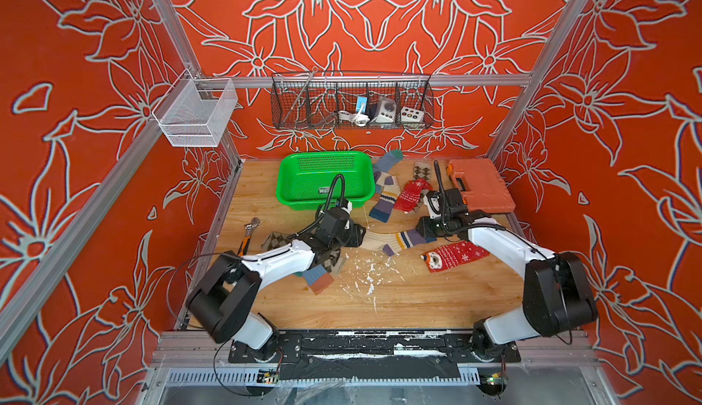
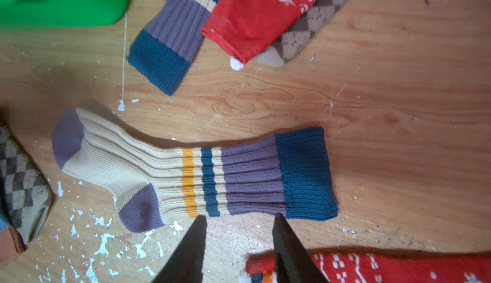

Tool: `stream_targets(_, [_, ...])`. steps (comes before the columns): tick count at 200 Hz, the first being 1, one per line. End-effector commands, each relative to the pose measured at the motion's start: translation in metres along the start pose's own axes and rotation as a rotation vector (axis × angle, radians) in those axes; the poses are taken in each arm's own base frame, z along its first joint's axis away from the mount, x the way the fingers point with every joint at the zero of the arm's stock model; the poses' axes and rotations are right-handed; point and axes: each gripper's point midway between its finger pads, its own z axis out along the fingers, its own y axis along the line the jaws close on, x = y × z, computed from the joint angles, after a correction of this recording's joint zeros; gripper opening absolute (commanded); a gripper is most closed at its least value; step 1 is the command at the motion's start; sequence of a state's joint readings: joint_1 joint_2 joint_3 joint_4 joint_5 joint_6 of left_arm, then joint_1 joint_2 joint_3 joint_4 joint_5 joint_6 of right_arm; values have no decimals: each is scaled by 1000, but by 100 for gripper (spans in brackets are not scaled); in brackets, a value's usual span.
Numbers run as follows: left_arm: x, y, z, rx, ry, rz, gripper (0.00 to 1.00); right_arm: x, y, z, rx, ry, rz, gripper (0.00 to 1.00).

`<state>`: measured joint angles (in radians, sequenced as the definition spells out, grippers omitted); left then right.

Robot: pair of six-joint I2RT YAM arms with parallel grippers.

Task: Place the socks together as a pair
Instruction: Flatten out the sock at the center of the board, then pick up the sock from the center of the board.

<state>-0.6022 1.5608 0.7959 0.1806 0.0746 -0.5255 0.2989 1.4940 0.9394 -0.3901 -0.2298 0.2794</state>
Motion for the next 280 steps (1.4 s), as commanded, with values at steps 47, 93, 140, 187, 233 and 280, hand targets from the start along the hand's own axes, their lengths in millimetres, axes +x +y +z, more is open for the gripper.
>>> stream_targets(47, [15,28,19,-92,53,-25,44,-21,16,-6,-66,-7,11,43])
stream_targets(93, [20,68,9,-200,47,-23,44,-49,53,-7,-80,-31,-131,42])
stream_targets(140, [10,75,-2,-258,0,-4,45,-71,66,13,-64,-24,-267,40])
stream_targets(187, [-5,62,-27,-197,-103,-17,48,-70,77,53,-79,25,-375,39])
stream_targets(233, [-11,64,-49,-190,-190,-23,49,-72,85,77,-93,42,-396,39])
stream_targets(280, [-17,60,-58,-174,-226,-15,54,-76,87,95,-72,69,-405,38])
